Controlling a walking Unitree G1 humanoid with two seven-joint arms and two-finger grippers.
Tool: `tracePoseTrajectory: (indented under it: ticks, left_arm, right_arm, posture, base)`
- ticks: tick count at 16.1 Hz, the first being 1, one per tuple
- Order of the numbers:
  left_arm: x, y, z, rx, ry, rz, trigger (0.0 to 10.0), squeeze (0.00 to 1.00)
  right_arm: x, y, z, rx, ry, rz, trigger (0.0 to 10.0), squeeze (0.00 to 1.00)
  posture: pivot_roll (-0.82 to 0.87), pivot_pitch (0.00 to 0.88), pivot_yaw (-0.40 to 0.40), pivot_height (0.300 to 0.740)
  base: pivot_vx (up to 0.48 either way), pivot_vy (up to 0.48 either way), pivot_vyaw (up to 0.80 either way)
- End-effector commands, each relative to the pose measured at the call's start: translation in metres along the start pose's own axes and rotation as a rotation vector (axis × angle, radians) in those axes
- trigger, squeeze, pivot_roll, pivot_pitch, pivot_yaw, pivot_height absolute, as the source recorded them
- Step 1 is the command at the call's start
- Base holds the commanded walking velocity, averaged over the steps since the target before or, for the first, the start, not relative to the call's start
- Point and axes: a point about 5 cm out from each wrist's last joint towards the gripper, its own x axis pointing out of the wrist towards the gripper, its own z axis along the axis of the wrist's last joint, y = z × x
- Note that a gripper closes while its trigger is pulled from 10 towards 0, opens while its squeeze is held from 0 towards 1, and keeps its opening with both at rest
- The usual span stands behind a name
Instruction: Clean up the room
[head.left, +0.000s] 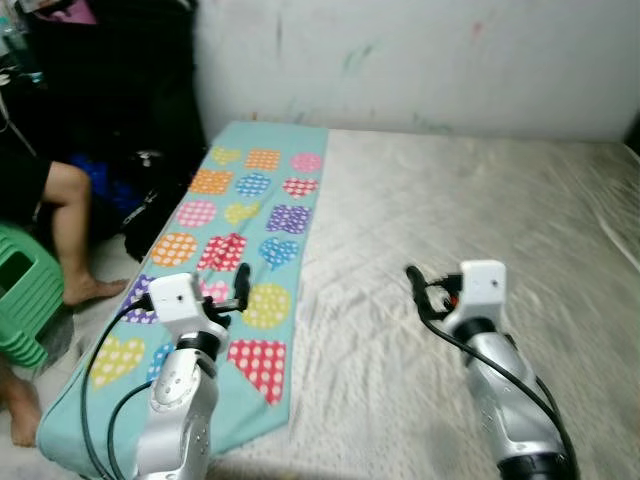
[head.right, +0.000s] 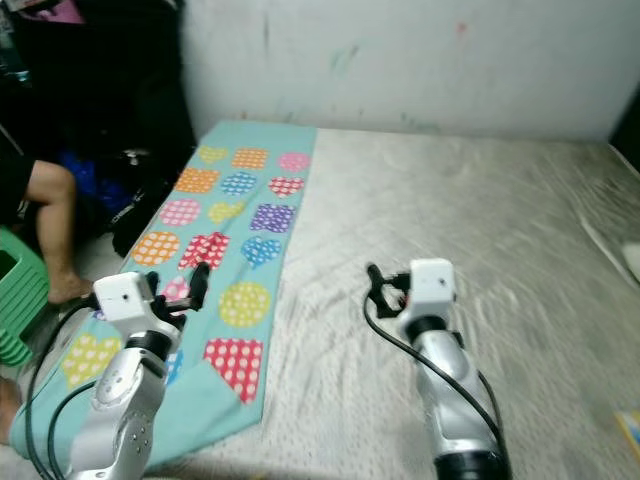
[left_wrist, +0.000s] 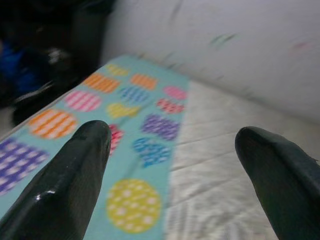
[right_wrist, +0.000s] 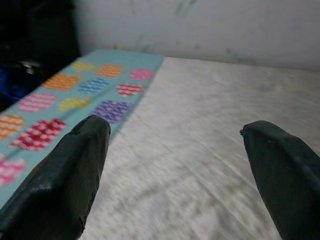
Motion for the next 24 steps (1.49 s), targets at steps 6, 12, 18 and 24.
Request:
tracePoseTrajectory:
  ticks: [6, 12, 18, 24]
  left_arm:
    - [0.0000, -0.0024, -0.0015, -0.028, 0.022, -0.019, 10.0, 0.00]
    - [0.0004, -0.0034, -0.0025, -0.041, 0.034, -0.022, 10.0, 0.00]
    - [0.0003, -0.0030, -0.0042, -0.043, 0.043, -0.016, 10.0, 0.00]
    - [-0.0006, -0.0046, -0.0031, -0.038, 0.023, -0.019, 10.0, 0.00]
  right_arm:
    - [-0.0006, 0.0003, -0.0024, -0.006, 0.016, 0.003, 10.0, 0.00]
    - [0.0003, -0.0001, -0.0022, -0.008, 0.017, 0.006, 10.0, 0.00]
    - [0.0007, -0.0002, -0.0019, -0.017, 0.019, 0.013, 10.0, 0.00]
    - [0.0005, 0.0000, -0.0020, -0.023, 0.026, 0.023, 10.0, 0.00]
  posture:
    - [-0.15, 0.000, 0.010, 0.740]
    - [-0.15, 0.000, 0.008, 0.740]
    - [-0.15, 0.000, 0.004, 0.740]
    - [-0.15, 0.000, -0.001, 0.740]
  base:
    - [0.000, 0.229, 0.00]
    - [0.000, 0.480, 0.00]
    - [0.000, 0.480, 0.00]
    - [0.000, 0.296, 0.00]
